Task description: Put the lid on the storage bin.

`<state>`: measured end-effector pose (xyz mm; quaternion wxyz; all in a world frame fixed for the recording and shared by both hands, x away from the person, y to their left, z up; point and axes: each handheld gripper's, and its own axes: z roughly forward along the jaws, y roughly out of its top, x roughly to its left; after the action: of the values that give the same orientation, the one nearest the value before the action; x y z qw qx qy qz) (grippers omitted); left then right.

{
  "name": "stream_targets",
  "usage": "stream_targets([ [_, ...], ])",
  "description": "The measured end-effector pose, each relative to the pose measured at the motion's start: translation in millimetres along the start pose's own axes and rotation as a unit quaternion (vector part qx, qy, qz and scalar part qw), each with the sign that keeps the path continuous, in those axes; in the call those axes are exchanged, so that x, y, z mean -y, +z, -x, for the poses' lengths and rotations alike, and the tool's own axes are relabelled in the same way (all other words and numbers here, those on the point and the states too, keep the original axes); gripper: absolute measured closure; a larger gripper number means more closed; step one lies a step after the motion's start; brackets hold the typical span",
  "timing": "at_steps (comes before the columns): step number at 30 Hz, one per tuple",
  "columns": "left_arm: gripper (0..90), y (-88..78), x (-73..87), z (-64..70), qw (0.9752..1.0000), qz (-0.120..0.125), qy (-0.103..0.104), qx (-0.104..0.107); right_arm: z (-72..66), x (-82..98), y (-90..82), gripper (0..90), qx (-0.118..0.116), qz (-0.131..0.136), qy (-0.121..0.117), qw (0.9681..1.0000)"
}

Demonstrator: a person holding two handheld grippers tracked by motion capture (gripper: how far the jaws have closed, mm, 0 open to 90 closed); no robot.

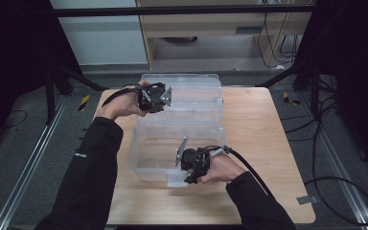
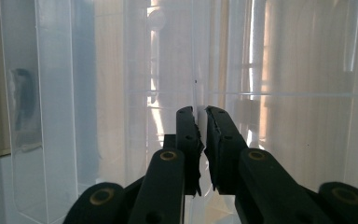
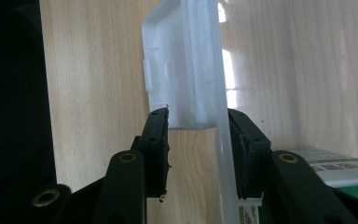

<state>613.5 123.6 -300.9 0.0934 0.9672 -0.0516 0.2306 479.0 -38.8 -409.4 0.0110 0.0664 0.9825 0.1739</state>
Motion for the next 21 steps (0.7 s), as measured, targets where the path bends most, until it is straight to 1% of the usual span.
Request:
stream_targets([
  [2,85.2,-1.7,-1.7,-0.3,1.0,-0.003,-0.004,0.007,-0.5,1.3,-0.3,62.8,0.0,0.004,0.008,1.0],
  [3,85.4,-2.8,-2.5,0.3,0.9998,-0.008,-0.008,0.013,-0.4,2.1,-0.1,62.9,0.0,0.01,0.011,0.9999],
  [4,85.7,-3.8,-3.2,-0.3,0.9999,-0.007,-0.002,0.013,-0.3,2.9,-0.4,63.1,-0.001,0.013,0.015,0.9998],
  [5,86.0,-5.3,-3.9,0.4,0.9998,-0.012,-0.004,0.017,-0.1,3.3,-0.4,63.2,-0.001,0.015,0.015,0.9998],
  [6,86.1,-6.2,-4.6,0.5,0.9998,-0.014,0.001,0.016,-0.4,2.9,-0.4,63.2,-0.001,0.014,0.015,0.9998],
  [7,86.4,-6.6,-4.6,1.8,0.9998,-0.012,-0.002,0.017,-0.4,2.4,-0.3,63.2,-0.001,0.012,0.016,0.9998],
  [8,86.6,-8.0,-5.0,1.7,0.9998,-0.013,0.002,0.018,0.0,2.0,-0.4,63.3,-0.002,0.011,0.019,0.9998],
  [10,87.0,-9.6,-4.5,3.2,0.9998,-0.001,0.001,0.018,-0.6,1.8,-0.2,63.4,0.0,0.01,0.018,0.9998],
  [11,87.2,-12.2,-4.9,3.9,0.9997,-0.005,0.002,0.023,-0.7,1.7,-0.2,63.4,0.001,0.01,0.017,0.9998],
  [12,87.3,-12.2,-4.9,3.9,0.9997,-0.005,0.002,0.023,-0.7,1.7,-0.2,63.4,0.001,0.01,0.017,0.9998],
  [13,87.3,-14.2,-5.0,3.8,0.9997,0.0,0.012,0.021,-0.7,1.9,-0.2,63.5,0.001,0.01,0.017,0.9998],
  [14,87.6,-16.5,-4.9,7.0,0.9996,0.002,0.008,0.027,-0.9,1.7,-0.2,63.6,0.003,0.009,0.016,0.9998],
  [15,87.7,-17.6,-5.5,7.1,0.9995,0.007,0.015,0.025,-1.3,1.5,-0.5,63.6,0.003,0.006,0.018,0.9998],
  [16,87.7,-19.5,-6.2,8.6,0.9995,0.006,0.017,0.027,-1.1,1.5,-0.3,63.7,0.003,0.006,0.017,0.9998],
  [17,87.8,-20.7,-6.2,11.9,0.9995,0.009,0.009,0.03,-1.4,1.2,-0.3,63.6,0.003,0.005,0.018,0.9998],
  [18,87.9,-23.6,-7.6,12.0,0.9994,0.002,0.021,0.029,-1.6,1.1,-0.3,63.7,0.003,0.005,0.018,0.9998],
  [19,88.0,-25.4,-8.1,14.2,0.9993,0.0,0.021,0.03,-1.4,1.0,0.0,63.6,0.004,0.006,0.016,0.9998],
  [20,88.0,-26.7,-7.9,17.2,0.9994,0.001,0.014,0.033,-1.8,0.8,0.1,63.7,0.005,0.006,0.016,0.9998],
  [21,88.0,-28.6,-8.2,19.1,0.9994,0.0,0.019,0.03,-2.3,0.5,0.1,63.7,0.007,0.004,0.017,0.9998],
])
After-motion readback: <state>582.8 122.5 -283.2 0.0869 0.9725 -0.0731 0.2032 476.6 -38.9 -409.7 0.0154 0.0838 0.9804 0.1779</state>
